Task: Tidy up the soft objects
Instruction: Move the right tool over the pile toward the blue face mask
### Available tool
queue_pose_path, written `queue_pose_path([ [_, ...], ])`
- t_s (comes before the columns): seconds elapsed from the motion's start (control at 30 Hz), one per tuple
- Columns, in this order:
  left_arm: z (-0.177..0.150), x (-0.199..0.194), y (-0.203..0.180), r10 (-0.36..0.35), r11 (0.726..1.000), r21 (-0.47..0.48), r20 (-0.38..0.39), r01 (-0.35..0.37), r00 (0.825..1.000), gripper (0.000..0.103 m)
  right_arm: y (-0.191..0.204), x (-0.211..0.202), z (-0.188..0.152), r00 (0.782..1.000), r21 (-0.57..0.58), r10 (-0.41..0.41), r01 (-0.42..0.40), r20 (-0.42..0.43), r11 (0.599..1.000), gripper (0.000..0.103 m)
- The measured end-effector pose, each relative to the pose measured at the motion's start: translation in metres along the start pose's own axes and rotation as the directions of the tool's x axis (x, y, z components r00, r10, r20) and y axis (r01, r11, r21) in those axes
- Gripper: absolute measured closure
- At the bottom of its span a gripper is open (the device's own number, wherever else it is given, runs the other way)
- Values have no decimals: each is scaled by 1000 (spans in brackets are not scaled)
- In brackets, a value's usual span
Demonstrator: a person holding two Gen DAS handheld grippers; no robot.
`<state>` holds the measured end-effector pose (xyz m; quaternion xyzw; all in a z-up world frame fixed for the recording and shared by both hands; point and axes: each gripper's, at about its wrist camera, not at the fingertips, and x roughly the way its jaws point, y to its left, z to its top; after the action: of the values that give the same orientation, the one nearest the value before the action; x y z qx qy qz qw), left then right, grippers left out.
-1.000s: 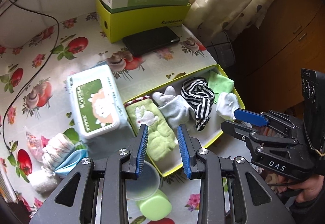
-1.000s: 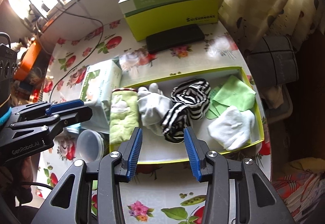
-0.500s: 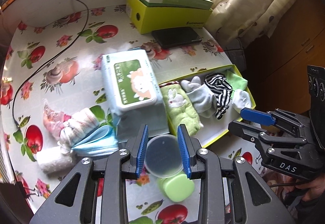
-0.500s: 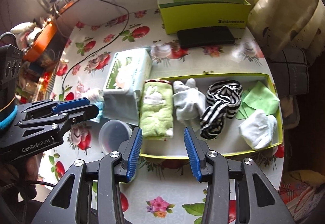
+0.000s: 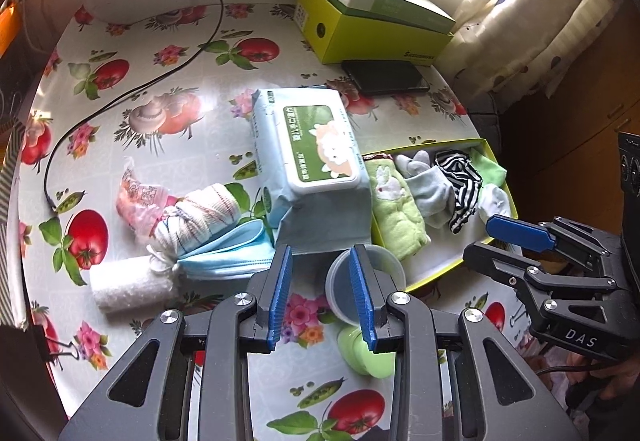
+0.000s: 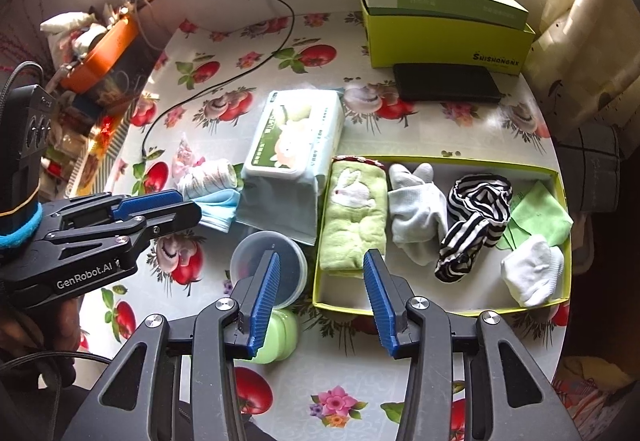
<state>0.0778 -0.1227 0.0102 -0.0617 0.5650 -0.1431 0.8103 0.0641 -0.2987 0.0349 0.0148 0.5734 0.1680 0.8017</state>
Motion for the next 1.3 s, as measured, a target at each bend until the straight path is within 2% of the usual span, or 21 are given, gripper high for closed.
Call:
queue_pose_path([
  [0.83, -7, -5, 38, 23, 996, -86, 4, -23, 1000, 72, 31, 11, 11, 999, -69, 23, -26, -42, 997, 58],
  [1.3, -11, -6, 58, 51, 991, -125, -5, -51, 999, 72, 47, 21, 16, 997, -95, 63, -68, -55, 993, 58],
])
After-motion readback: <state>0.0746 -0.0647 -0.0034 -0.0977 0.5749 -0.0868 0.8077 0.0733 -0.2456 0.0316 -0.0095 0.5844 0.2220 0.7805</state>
